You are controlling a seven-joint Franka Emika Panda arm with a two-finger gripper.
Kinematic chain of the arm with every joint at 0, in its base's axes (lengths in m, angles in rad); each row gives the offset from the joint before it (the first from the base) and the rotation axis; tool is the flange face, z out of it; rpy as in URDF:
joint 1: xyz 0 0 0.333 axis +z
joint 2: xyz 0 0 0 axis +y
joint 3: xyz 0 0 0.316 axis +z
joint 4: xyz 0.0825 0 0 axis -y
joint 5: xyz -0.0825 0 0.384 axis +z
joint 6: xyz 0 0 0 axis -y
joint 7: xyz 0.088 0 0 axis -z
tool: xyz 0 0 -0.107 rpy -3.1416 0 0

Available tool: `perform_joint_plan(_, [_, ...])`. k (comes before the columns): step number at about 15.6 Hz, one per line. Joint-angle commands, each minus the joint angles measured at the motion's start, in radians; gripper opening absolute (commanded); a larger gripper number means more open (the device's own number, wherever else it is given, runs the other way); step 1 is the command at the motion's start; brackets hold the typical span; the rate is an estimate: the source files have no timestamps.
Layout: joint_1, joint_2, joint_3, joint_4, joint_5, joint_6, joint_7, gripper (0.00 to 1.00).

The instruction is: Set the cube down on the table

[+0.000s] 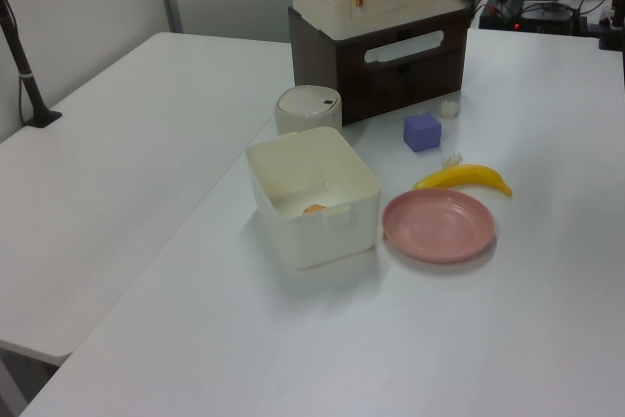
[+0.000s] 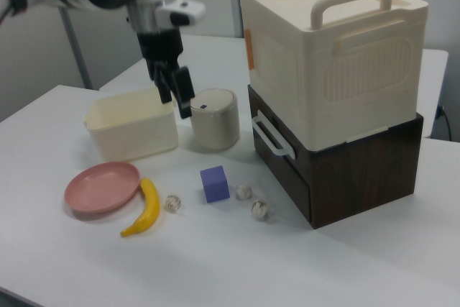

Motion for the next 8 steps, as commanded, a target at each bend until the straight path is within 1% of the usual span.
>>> perform_joint_plan(1, [0.098, -0.091, -0.16, 0.006, 0.026, -0.041, -0.109, 1.0])
perform_joint_plan(3, [0.176, -0.1, -0.265, 0.024, 0.052, -0.064, -0.111, 1.0])
perform_joint_plan(4, [0.207, -0.1, -0.291, 0.026, 0.065, -0.067, -0.119, 1.0])
perform_joint_plan(7, [0.218, -0.09, -0.281, 0.021, 0.092, -0.045, -0.134, 1.0])
perform_joint_plan(8, [0.218, -0.09, -0.262, 0.017, 0.095, -0.024, -0.139, 1.0])
